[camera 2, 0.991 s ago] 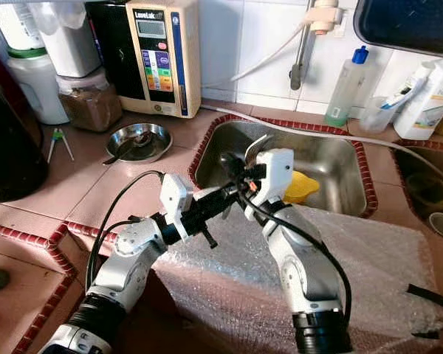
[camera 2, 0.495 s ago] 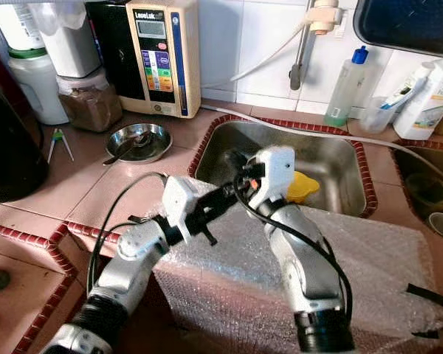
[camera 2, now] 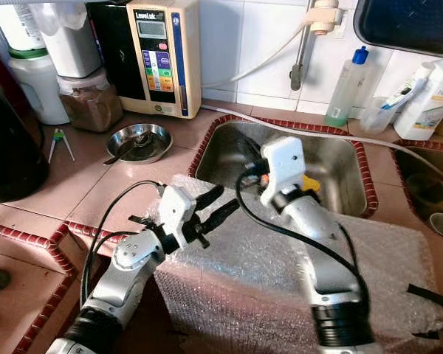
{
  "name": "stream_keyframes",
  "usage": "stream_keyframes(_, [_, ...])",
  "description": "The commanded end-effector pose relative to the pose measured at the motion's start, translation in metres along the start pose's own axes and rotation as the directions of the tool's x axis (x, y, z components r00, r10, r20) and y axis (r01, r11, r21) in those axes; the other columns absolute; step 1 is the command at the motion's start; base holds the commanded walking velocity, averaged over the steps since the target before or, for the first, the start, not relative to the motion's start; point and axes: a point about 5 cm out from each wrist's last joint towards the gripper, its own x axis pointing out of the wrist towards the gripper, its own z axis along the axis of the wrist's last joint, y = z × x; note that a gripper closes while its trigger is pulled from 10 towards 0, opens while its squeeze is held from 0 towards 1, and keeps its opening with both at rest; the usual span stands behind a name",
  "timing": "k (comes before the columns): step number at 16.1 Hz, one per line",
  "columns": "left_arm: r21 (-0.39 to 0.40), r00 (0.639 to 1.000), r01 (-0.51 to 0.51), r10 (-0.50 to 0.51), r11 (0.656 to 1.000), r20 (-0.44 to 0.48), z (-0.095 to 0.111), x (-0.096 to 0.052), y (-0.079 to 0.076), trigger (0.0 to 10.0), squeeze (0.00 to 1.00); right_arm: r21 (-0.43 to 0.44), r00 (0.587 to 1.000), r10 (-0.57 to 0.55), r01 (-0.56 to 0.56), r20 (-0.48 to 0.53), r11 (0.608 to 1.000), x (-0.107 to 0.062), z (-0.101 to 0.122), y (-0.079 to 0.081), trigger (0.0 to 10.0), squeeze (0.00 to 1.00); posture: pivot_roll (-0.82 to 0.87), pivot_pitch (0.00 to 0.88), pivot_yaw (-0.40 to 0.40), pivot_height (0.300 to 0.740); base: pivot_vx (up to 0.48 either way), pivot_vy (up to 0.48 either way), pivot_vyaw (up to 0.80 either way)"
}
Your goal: Kitchen organization
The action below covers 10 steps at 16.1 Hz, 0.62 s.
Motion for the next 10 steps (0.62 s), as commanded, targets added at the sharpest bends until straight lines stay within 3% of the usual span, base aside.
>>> stream_keyframes(1, [0.004,1.000,0.011,-0.010,1.000,-0.014,0.000,-0.002,-0.001,10.0,1.00,-0.041,0.999,-0.030,0.029,-0.016,0.999,-0.004,-0.005,-0.007,0.0,0.00,-0.01,0.006,0.031,0.740,0.000,0.000,0.00])
stream_keyframes(5, [0.044,0.997,-0.073,0.074,0.996,-0.021,0.002,-0.001,0.005,10.0,1.00,-0.120,0.991,-0.126,0.120,-0.041,0.986,-0.015,-0.012,-0.040,0.0,0.00,-0.01,0.014,0.040,0.740,0.000,0.000,0.00])
stream_keyframes(7, [0.031,0.994,-0.111,0.111,0.993,0.000,0.007,-0.001,0.010,10.0,1.00,-0.132,0.986,-0.164,0.159,-0.024,0.978,-0.017,-0.011,-0.044,0.0,0.00,0.00,0.012,0.039,0.740,0.000,0.000,0.00])
stream_keyframes(10, [0.007,0.965,-0.261,0.261,0.965,0.004,0.009,-0.005,0.027,10.0,1.00,-0.149,0.969,-0.248,0.247,0.011,0.957,-0.033,-0.010,-0.049,0.0,0.00,0.00,0.012,0.034,0.740,0.000,0.000,0.00])
